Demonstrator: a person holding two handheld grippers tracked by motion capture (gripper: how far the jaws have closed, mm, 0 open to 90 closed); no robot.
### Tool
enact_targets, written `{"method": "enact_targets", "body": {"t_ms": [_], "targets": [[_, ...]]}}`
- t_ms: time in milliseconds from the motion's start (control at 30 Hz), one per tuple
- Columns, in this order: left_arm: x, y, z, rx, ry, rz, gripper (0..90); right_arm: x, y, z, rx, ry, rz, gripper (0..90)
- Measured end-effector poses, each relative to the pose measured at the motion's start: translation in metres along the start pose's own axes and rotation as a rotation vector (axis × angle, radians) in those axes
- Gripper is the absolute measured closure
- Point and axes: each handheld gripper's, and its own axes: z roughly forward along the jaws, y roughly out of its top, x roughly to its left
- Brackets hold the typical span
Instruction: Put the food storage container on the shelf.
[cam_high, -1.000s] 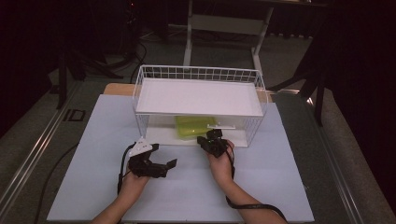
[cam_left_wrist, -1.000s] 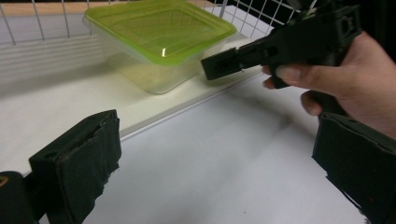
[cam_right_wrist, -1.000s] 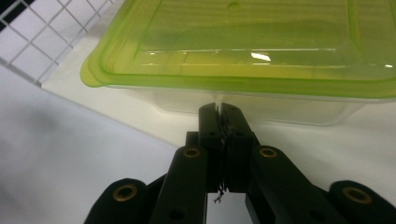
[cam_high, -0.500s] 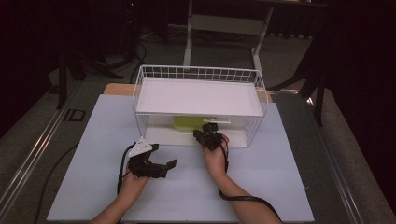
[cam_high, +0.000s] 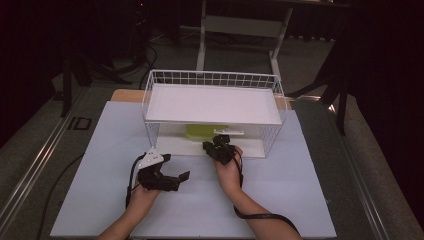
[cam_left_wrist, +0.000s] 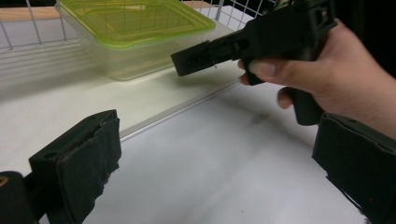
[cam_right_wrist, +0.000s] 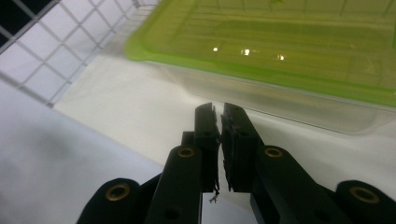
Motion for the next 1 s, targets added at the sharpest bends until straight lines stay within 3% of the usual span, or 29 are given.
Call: {"method": "enact_targets", "body": {"t_ms": [167, 333, 500, 600, 667, 933, 1000], "targets": [[-0.001, 0.000, 0.001, -0.003, -0.010, -0.006, 2.0, 0.007, 0.000, -0.017, -0.017, 0.013, -0.038, 79.4], [-0.004, 0.001, 0.001, -0.003, -0.022, 0.003, 2.1, 0.007, -0.002, -0.031, -0.040, 0.011, -0.077, 68.1], [-0.005, 0.001, 0.001, -0.012, -0.044, 0.007, 2.0, 0.003, -0.009, -0.040, -0.065, 0.037, -0.103, 47.6], [-0.006, 0.004, 0.002, -0.023, -0.053, 0.009, 2.0, 0.002, -0.013, -0.045, -0.076, 0.074, -0.133, 31.1], [-0.007, 0.008, 0.001, -0.023, -0.060, 0.022, 2.0, 0.002, -0.016, -0.047, -0.053, 0.114, -0.168, 19.6], [-0.014, 0.022, -0.007, -0.034, -0.109, 0.095, 2.0, 0.001, -0.020, -0.062, -0.062, 0.168, -0.188, 15.0], [-0.013, 0.024, -0.011, -0.038, -0.141, 0.081, 2.0, 0.002, -0.020, -0.067, -0.060, 0.178, -0.187, 14.4]]}}
